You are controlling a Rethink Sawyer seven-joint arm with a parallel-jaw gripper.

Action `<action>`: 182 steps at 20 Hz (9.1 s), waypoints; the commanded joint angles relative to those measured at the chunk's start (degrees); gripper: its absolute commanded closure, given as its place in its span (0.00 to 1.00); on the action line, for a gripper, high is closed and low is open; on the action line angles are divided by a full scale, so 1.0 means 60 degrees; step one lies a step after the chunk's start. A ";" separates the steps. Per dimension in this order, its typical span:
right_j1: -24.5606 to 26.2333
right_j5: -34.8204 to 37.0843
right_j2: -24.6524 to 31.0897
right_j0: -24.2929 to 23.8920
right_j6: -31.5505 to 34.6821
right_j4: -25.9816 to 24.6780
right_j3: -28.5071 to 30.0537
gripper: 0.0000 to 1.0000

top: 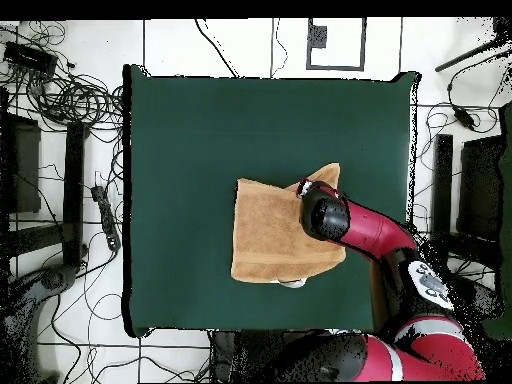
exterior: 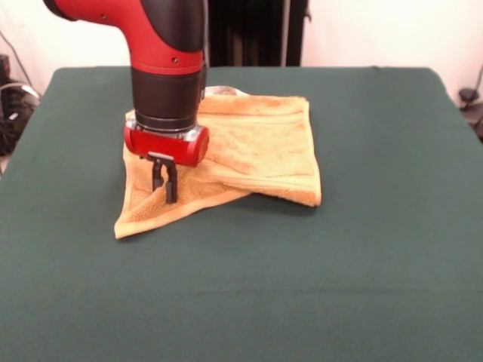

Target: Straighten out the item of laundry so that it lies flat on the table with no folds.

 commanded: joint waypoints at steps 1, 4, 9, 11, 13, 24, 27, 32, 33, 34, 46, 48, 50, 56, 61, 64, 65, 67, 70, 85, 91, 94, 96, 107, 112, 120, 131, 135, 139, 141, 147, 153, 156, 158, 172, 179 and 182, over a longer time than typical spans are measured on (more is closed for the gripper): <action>-0.0110 0.0309 0.1189 0.0058 0.0491 -0.0217 -0.0459 1.00; -0.0105 0.0262 0.1197 0.0045 0.0478 -0.0252 -0.0443 1.00; -0.0096 0.0200 0.1207 0.0039 0.0478 -0.0279 -0.0423 1.00; -0.0090 0.0124 0.1178 0.0072 0.0489 -0.0312 -0.0423 1.00; -0.0090 0.0094 0.1175 0.0077 0.0461 -0.0355 -0.0413 1.00; -0.0091 -0.0114 0.1236 0.0012 0.0499 -0.0437 -0.0351 0.00; -0.0128 -0.0103 0.1298 -0.0004 0.0482 -0.0447 -0.0310 0.00; -0.0602 0.0219 0.1578 -0.0136 0.0824 -0.0120 0.0334 0.00; -0.0770 0.0375 0.1497 -0.0052 0.0915 -0.0043 0.0474 0.00; -0.0930 0.0502 0.1383 0.0049 0.1005 0.0009 0.0589 0.00; -0.2180 0.2221 0.0077 0.1330 0.1727 0.0542 0.1113 0.00; -0.2249 0.2390 -0.0003 0.1451 0.1801 0.0617 0.1158 0.00; -0.2314 0.2555 -0.0022 0.1536 0.1839 0.0692 0.1270 0.00; -0.2116 0.2566 -0.0186 0.1675 0.1813 0.0649 0.1443 0.00; -0.2094 0.2601 -0.0175 0.1644 0.1706 0.0551 0.1851 0.00; -0.2017 0.2693 -0.0113 0.1594 0.1616 0.0534 0.2038 0.00; -0.1976 0.2776 -0.0115 0.1601 0.1585 0.0528 0.2065 0.00; -0.1876 0.3015 -0.0181 0.1664 0.1515 0.0480 0.2066 0.00; -0.1717 0.3224 -0.0229 0.1715 0.1484 0.0443 0.2087 0.00; -0.0459 0.3153 -0.0152 0.1651 0.1059 -0.0035 0.1055 0.00; -0.0140 0.3142 -0.0280 0.1772 0.1015 -0.0124 0.0801 0.00; 0.0070 0.3317 -0.0373 0.1855 0.0968 -0.0151 0.0531 0.00; 0.0164 0.3338 -0.0409 0.1890 0.0938 -0.0202 0.0469 0.00; 0.0732 0.3312 -0.0556 0.2042 0.0989 -0.0140 0.0065 0.00; 0.0411 0.3440 -0.0542 0.2000 0.1134 -0.0009 0.0658 0.00; -0.0162 0.3515 -0.0279 0.1756 0.1081 0.0072 0.1923 0.00; 0.0224 0.1313 0.0014 0.1433 0.1494 -0.0156 0.3332 0.00; 0.0891 0.0026 -0.0066 0.1483 0.1746 -0.0254 0.3039 0.00; 0.1342 -0.0942 -0.0163 0.1549 0.1719 -0.0398 0.2801 0.00; 0.1509 -0.1492 -0.0264 0.1641 0.1716 -0.0536 0.2675 0.00; 0.1930 -0.2358 -0.0472 0.1868 0.2021 -0.0515 0.2526 0.00; 0.3010 -0.3020 -0.0467 0.1778 0.2108 -0.0427 0.2142 0.00; 0.3353 -0.3133 -0.0448 0.1678 0.2232 -0.0257 0.2077 0.00; 0.3386 -0.3105 -0.0502 0.1720 0.2281 -0.0199 0.2135 0.00; 0.3489 -0.3200 -0.0365 0.1374 0.2113 -0.0464 0.2544 0.00; 0.3523 -0.3278 -0.0418 0.1387 0.1948 -0.0610 0.2630 0.00; 0.3579 -0.3218 -0.0329 0.1231 0.1817 -0.0719 0.2656 0.00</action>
